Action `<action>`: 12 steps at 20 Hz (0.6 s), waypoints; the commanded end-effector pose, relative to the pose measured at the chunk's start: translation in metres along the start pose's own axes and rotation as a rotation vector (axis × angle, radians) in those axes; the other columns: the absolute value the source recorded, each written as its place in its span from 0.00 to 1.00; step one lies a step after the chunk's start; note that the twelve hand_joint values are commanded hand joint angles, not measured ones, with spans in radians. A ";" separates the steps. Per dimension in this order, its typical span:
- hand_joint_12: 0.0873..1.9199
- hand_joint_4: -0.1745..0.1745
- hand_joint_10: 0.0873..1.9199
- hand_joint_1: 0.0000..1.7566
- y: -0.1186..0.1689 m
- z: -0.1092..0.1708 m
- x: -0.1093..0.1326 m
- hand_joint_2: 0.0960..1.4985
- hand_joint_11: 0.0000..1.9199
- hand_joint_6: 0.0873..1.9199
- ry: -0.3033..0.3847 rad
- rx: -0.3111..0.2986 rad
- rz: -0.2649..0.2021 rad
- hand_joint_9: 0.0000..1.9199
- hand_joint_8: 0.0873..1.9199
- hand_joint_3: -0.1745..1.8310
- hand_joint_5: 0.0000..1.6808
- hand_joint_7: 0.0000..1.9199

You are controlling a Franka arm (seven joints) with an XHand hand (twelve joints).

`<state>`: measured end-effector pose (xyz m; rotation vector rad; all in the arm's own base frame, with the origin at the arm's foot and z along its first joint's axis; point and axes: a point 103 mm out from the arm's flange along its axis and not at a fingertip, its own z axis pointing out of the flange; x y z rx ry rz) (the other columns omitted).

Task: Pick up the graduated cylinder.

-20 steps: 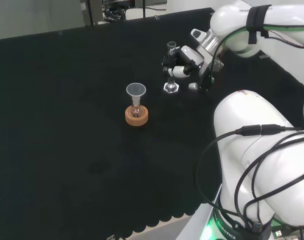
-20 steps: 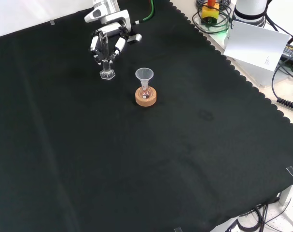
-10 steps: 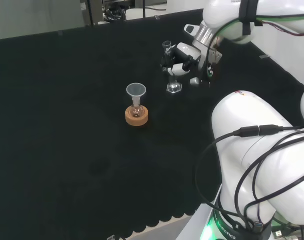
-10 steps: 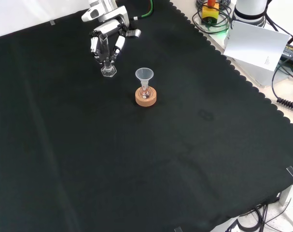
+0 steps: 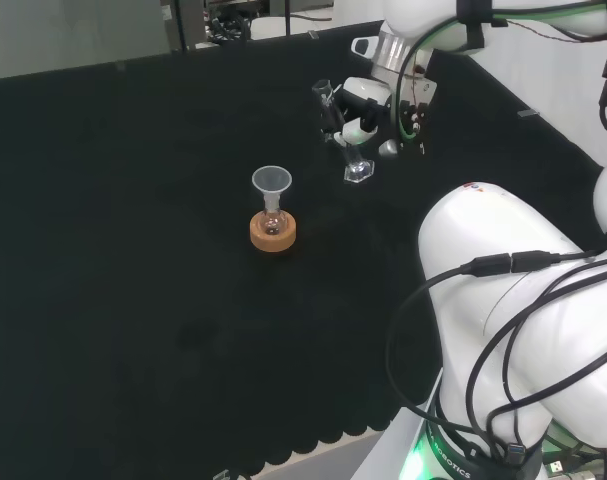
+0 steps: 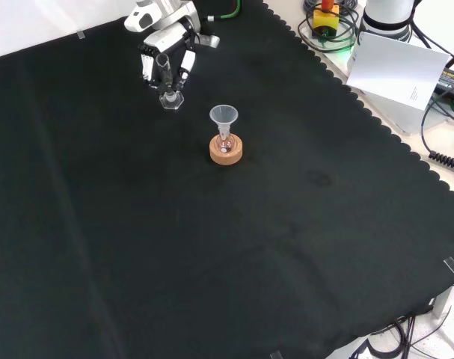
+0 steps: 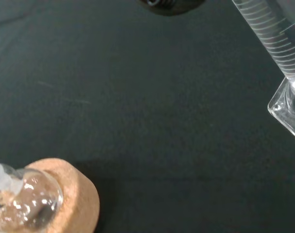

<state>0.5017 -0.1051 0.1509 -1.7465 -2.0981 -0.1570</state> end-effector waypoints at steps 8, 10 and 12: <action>0.33 0.09 0.28 0.84 -0.048 -0.020 0.021 0.69 0.64 0.34 -0.168 0.145 0.073 0.67 0.54 0.08 0.56 0.46; 0.32 0.09 0.33 0.85 -0.059 -0.021 0.023 0.68 0.65 0.34 -0.184 0.158 0.080 0.65 0.54 0.08 0.57 0.46; 0.32 0.08 0.34 0.86 -0.067 -0.022 0.023 0.68 0.65 0.34 -0.199 0.175 0.086 0.65 0.54 0.08 0.57 0.46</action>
